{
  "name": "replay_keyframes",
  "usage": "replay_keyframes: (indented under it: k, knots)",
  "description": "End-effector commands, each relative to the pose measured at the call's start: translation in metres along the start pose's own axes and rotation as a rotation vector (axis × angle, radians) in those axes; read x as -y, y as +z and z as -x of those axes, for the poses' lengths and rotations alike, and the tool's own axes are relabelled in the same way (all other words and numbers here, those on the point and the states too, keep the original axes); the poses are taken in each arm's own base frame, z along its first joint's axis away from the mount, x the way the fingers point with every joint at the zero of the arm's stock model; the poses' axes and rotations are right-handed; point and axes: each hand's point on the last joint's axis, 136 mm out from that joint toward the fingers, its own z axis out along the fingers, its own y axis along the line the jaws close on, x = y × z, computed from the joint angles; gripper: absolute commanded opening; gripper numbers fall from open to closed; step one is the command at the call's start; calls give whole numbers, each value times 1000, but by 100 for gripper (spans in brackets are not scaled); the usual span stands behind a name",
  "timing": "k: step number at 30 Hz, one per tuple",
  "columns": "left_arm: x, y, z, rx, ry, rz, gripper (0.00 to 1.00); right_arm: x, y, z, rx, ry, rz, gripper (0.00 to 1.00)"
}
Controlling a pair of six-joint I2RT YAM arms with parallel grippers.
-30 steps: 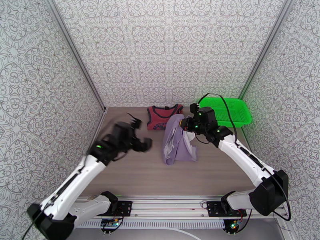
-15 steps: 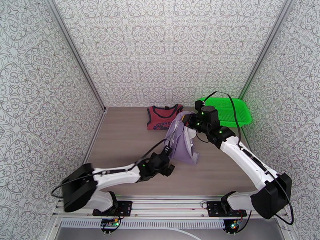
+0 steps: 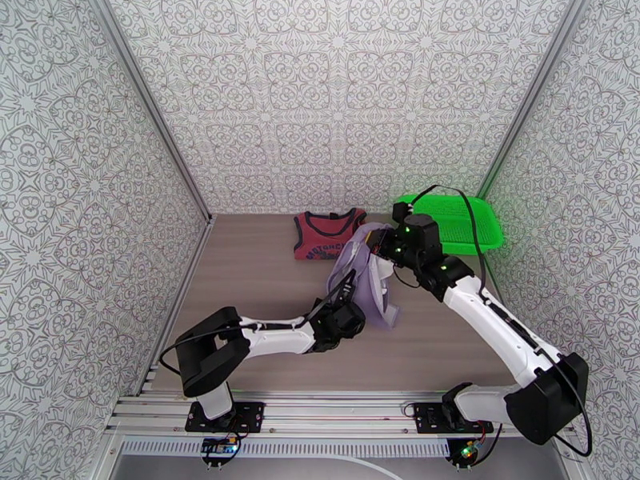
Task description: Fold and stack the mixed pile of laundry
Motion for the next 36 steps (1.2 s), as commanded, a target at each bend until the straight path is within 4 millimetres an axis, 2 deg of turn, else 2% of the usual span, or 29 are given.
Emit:
replay_keyframes:
  k: [1, 3, 4, 7, 9, 10, 13, 16, 20, 25, 28, 30, 32, 33, 36]
  knots:
    - [-13, -4, 11, 17, -51, 36, 98, -7, -7, 4, 31, -16, 17, 0]
    - [-16, -3, 11, 10, -74, 31, 90, -7, -7, 4, 30, -17, 15, 0]
    - [-19, -3, 11, 5, -79, 31, 81, -6, -7, 4, 31, -16, 12, 0]
    - [-28, -7, 12, 10, -97, 31, 41, -3, -8, 3, 34, -17, -1, 0]
    - [-36, -11, 13, 11, -113, 33, 11, 1, -10, 2, 37, -17, -14, 0]
    - [-40, -12, 13, 10, -120, 34, 0, 3, -10, 1, 38, -17, -19, 0]
    - [-55, -18, 17, 21, -142, 30, 0, 11, -12, -3, 35, -16, -44, 0]
    - [-73, -28, 27, 39, -148, 12, 0, 29, -14, -15, 21, -17, -96, 1]
    - [-102, -40, 49, 50, -161, -55, 0, 69, -16, -44, -14, -8, -190, 12]
    - [-124, -49, 67, 64, -125, -121, 0, 124, -14, -96, -66, 45, -262, 31]
    - [-123, -51, 70, 64, -70, -149, 0, 142, -14, -119, -99, 33, -266, 53]
    - [-122, -52, 70, 60, -45, -160, 0, 140, -17, -122, -118, -29, -248, 65]
    - [-121, -53, 70, 56, -23, -165, 0, 128, -21, -117, -146, -152, -220, 76]
    - [-121, -55, 71, 57, -14, -167, 0, 120, -24, -113, -169, -234, -208, 92]
    - [-122, -59, 75, 63, 6, -167, 0, 95, -30, -99, -228, -492, -155, 99]
